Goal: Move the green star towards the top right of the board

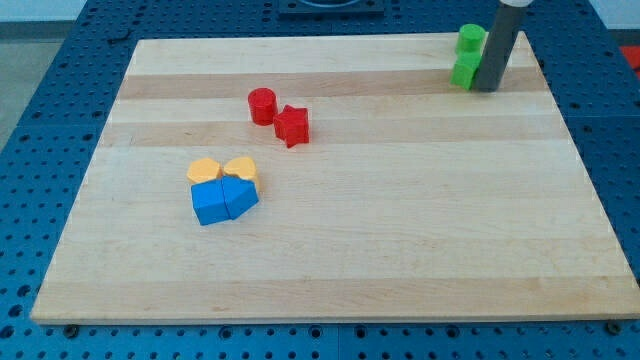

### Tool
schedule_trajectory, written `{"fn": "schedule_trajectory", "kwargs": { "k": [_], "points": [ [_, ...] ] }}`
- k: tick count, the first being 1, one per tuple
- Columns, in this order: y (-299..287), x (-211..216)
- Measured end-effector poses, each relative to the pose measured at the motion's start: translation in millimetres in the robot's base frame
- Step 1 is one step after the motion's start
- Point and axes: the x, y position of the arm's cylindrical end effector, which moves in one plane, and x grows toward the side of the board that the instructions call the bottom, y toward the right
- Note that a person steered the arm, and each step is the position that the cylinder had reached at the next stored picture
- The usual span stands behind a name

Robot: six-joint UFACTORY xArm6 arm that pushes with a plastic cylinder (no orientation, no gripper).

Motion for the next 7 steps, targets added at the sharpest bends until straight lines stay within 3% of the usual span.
{"fn": "schedule_trajectory", "kwargs": {
  "k": [2,3,5,7],
  "points": [
    [17,1],
    [-2,22],
    [-76,25],
    [-59,10]
  ]
}}
